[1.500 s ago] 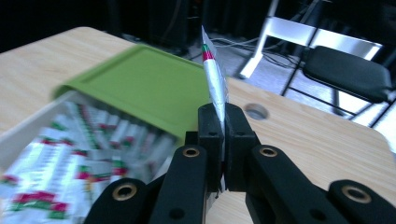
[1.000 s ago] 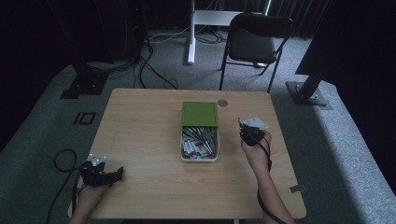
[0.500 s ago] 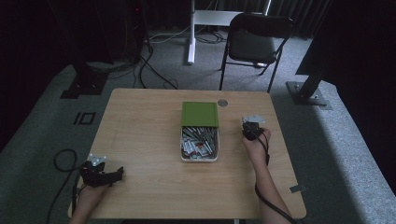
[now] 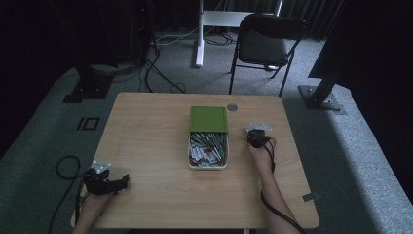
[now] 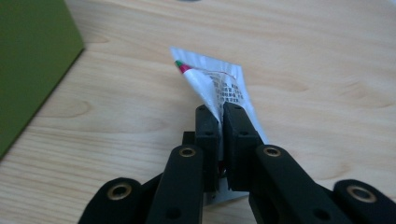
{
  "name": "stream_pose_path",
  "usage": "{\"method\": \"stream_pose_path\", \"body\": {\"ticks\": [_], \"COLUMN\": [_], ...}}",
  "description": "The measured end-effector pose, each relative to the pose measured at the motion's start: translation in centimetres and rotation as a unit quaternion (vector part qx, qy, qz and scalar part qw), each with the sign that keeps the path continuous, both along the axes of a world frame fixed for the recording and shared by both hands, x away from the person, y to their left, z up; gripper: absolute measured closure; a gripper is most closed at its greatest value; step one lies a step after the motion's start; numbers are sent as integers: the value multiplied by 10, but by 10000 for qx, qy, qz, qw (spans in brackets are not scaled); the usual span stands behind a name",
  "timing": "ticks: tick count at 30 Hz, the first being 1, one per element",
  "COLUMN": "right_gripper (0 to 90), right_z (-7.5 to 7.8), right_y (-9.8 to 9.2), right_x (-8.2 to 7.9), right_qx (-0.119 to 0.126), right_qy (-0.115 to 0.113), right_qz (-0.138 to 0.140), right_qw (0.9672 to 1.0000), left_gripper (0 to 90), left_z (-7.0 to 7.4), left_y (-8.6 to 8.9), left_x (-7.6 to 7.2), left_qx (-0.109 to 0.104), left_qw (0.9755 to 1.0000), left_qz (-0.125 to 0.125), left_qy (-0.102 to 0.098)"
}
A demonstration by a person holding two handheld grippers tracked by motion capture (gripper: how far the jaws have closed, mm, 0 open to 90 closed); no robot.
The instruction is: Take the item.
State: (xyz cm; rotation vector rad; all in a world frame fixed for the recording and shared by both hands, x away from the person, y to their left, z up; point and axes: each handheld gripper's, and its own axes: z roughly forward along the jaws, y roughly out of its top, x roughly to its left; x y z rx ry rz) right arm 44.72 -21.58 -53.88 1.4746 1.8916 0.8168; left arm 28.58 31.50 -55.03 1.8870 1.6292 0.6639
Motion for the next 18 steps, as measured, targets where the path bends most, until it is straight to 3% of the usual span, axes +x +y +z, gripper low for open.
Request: {"method": "stream_pose_path", "body": {"ticks": [6, 10, 18], "right_gripper": [823, 752, 598], "right_z": [-5, -6, -8], "right_y": [2, 5, 6], "right_x": [1, 1, -1], "right_qx": [217, 279, 699], "right_qy": [90, 88, 160], "right_qz": [41, 109, 324], "right_qw": [9997, 9995, 9969], "left_gripper": [13, 12, 13], "left_z": [0, 0, 0], "left_y": [0, 0, 0], "left_x": [0, 0, 0], "left_qx": [0, 3, 3], "left_qw": [10000, 10000, 10000], "left_qz": [-1, -3, -4], "left_qy": [1, 5, 4]}}
